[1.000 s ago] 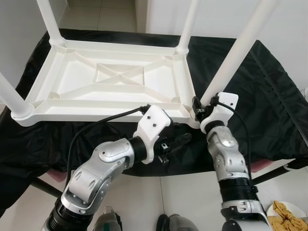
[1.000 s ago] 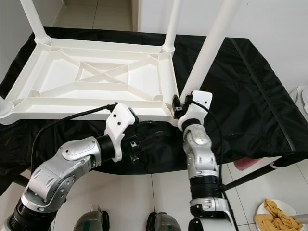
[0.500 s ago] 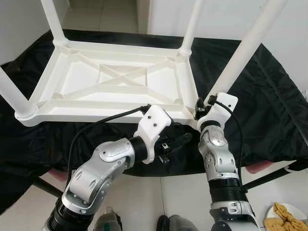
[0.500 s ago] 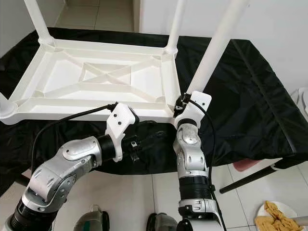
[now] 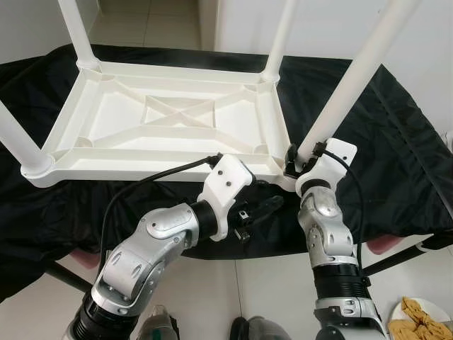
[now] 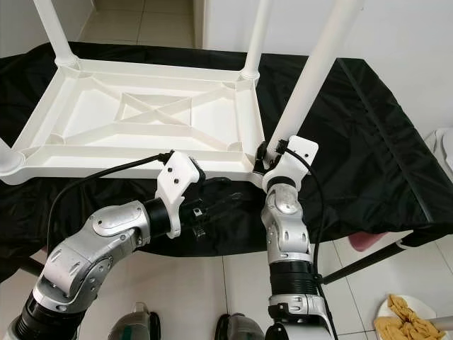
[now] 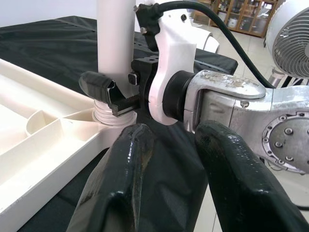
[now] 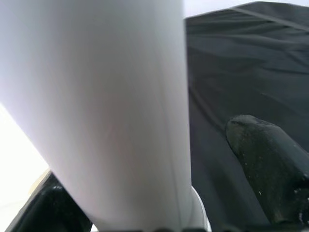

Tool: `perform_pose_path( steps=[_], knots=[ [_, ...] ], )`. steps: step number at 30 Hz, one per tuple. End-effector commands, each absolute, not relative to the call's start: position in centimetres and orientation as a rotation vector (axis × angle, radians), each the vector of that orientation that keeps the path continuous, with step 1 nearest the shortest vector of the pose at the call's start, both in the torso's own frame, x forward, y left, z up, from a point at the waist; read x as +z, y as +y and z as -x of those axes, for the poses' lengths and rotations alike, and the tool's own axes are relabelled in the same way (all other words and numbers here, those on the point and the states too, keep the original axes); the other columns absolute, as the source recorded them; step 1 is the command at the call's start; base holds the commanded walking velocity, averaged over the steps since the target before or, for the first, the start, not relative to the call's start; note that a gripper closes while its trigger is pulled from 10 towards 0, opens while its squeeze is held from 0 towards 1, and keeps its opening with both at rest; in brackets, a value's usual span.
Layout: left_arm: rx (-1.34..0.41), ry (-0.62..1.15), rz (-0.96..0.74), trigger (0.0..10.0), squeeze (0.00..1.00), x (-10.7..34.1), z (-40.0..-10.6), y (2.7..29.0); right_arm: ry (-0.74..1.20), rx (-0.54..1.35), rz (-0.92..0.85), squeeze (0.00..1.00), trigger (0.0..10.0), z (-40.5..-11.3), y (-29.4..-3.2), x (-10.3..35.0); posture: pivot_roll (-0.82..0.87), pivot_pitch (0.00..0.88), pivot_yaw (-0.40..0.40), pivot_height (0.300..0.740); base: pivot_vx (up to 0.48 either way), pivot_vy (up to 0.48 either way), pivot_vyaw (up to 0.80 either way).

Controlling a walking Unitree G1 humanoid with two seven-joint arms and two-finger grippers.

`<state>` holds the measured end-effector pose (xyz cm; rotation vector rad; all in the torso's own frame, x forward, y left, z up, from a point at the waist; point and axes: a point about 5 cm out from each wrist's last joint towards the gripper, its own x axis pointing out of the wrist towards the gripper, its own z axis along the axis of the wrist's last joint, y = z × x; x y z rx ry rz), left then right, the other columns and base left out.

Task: Building children table

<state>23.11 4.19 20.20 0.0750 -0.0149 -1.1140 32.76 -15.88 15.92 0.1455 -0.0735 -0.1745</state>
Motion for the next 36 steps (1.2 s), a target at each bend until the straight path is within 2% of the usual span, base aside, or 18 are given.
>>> perform_pose_path(
  steps=[1, 3, 4, 7, 10, 13, 18, 29, 36],
  knots=[
    [-1.103, -0.005, -0.068, 10.0, 0.0, 20.1, -23.0, 3.9, -0.074, -0.144, -0.15, 1.0, 10.0, -32.6, -16.8, 15.5, 0.04, 0.06, -0.073, 0.74, 0.0, 0.0, 0.0],
    [-1.103, -0.005, -0.068, 10.0, 0.0, 20.1, -23.0, 3.9, -0.073, -0.132, -0.144, 1.0, 10.0, -32.6, -16.9, 15.5, 0.04, 0.06, -0.073, 0.74, 0.0, 0.0, 0.0],
    [-1.103, -0.005, -0.066, 10.0, 0.0, 20.1, -23.0, 3.9, -0.076, -0.086, -0.126, 0.0, 10.0, -32.7, -17.1, 15.5, 0.04, 0.065, -0.071, 0.74, 0.0, 0.0, 0.0],
    [-1.103, -0.006, -0.066, 10.0, 0.0, 20.1, -23.0, 3.9, -0.077, -0.054, -0.114, 0.0, 10.0, -32.8, -17.1, 15.5, 0.04, 0.065, -0.071, 0.74, 0.0, 0.0, 0.0],
    [-1.103, -0.003, -0.063, 10.0, 0.0, 20.1, -23.0, 3.9, -0.102, 0.136, -0.086, 0.0, 10.0, -33.1, -17.0, 16.0, 0.04, 0.071, -0.067, 0.74, 0.0, 0.0, 0.0],
    [-1.103, -0.003, -0.064, 10.0, 0.0, 20.1, -23.0, 3.9, -0.111, 0.169, -0.07, 0.0, 10.0, -33.1, -17.0, 16.1, 0.05, 0.074, -0.066, 0.74, 0.0, 0.0, 0.0],
    [-1.096, -0.001, -0.069, 10.0, 0.0, 20.2, -23.1, 4.1, -0.102, 0.373, -0.023, 0.0, 10.0, -33.0, -17.3, 16.2, 0.05, 0.082, -0.058, 0.74, 0.0, 0.0, 0.0],
    [-1.09, -0.003, -0.075, 10.0, 0.0, 20.3, -23.2, 4.2, -0.065, 0.601, 0.054, 0.0, 10.0, -33.3, -19.8, 16.0, 0.05, 0.08, -0.052, 0.74, 0.0, 0.0, 0.0],
    [-1.093, -0.001, -0.073, 10.0, 0.0, 20.3, -23.2, 4.2, -0.027, 0.647, 0.069, 0.0, 10.0, -33.6, -20.8, 15.5, 0.05, 0.082, -0.051, 0.74, 0.0, 0.0, 0.0]
  ],
)
